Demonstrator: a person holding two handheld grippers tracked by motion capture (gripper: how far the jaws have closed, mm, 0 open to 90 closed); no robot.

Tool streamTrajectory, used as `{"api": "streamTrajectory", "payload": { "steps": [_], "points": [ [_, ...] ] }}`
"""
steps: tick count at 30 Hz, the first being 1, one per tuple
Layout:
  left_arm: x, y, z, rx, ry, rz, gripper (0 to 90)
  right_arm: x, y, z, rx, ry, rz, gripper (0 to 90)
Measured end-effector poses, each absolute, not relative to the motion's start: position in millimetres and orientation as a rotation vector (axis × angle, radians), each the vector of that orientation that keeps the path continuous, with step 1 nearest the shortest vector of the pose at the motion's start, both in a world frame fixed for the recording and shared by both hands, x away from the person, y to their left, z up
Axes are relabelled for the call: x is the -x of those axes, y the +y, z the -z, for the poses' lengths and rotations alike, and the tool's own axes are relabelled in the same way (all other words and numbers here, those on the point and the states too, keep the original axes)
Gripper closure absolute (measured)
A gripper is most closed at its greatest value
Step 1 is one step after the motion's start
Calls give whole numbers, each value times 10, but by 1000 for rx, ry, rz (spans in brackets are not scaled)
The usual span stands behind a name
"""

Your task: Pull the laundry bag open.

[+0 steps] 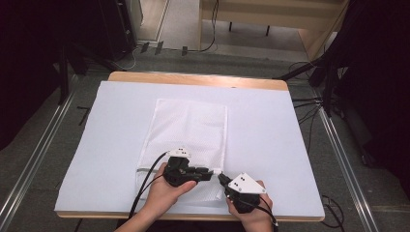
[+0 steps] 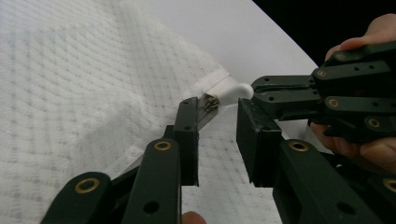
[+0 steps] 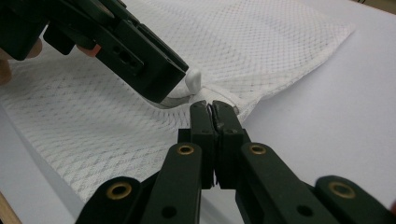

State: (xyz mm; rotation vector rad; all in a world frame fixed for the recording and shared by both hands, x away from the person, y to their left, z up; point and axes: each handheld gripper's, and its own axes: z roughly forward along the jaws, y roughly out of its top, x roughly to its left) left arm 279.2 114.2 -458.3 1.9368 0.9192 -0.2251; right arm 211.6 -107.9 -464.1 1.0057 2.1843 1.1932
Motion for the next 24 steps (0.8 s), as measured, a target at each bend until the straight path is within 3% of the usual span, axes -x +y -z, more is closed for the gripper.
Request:
{"api": "streamTrajectory", "payload": {
  "steps": [5, 13, 19, 24],
  "points": [
    [-2786, 1097, 4550, -1909, 942, 231, 586, -2118, -1069, 4650, -998, 2191, -1189, 900],
    [-2810, 1065, 4532, -1881, 1010, 227, 540, -2107, -1048, 4661, -991, 2206, -1184, 900],
    [-2827, 1067, 4553, -1909, 1031, 219, 546, -2101, -1044, 4662, -985, 2207, -1179, 900],
    [-2830, 1091, 4548, -1903, 1024, 230, 625, -2101, -1043, 4665, -983, 2207, -1178, 900]
  ]
}}
